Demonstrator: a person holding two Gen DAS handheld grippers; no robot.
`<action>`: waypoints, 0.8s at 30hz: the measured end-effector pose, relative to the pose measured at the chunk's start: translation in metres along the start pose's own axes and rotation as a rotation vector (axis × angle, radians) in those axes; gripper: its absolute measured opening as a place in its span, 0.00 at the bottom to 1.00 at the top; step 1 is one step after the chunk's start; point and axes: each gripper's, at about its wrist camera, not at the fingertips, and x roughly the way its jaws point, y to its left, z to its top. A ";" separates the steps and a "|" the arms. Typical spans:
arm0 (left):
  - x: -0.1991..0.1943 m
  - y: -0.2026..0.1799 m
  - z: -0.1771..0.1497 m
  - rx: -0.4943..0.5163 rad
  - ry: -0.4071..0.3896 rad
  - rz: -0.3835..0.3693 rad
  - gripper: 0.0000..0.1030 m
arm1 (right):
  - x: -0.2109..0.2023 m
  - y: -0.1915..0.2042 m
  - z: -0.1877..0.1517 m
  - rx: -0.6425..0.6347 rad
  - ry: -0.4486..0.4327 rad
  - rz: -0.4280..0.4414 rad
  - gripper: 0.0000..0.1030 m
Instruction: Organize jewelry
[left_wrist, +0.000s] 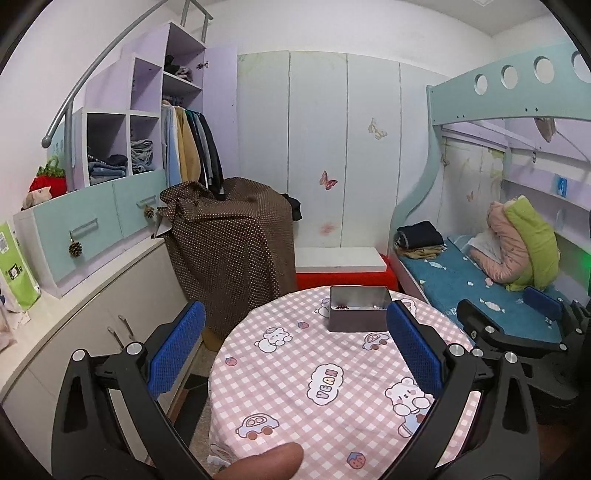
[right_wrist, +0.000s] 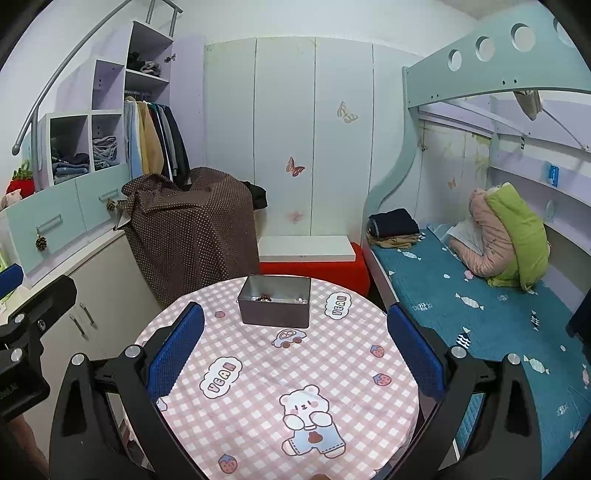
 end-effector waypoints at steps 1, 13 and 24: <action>0.000 0.000 0.000 0.003 -0.001 0.004 0.95 | 0.000 0.000 0.000 0.000 0.000 -0.001 0.93; 0.003 0.003 0.002 -0.020 0.012 -0.025 0.95 | -0.002 0.000 -0.001 -0.002 0.002 0.000 0.93; 0.006 0.003 -0.002 -0.032 0.005 -0.046 0.95 | -0.004 0.000 -0.003 -0.003 0.006 -0.002 0.93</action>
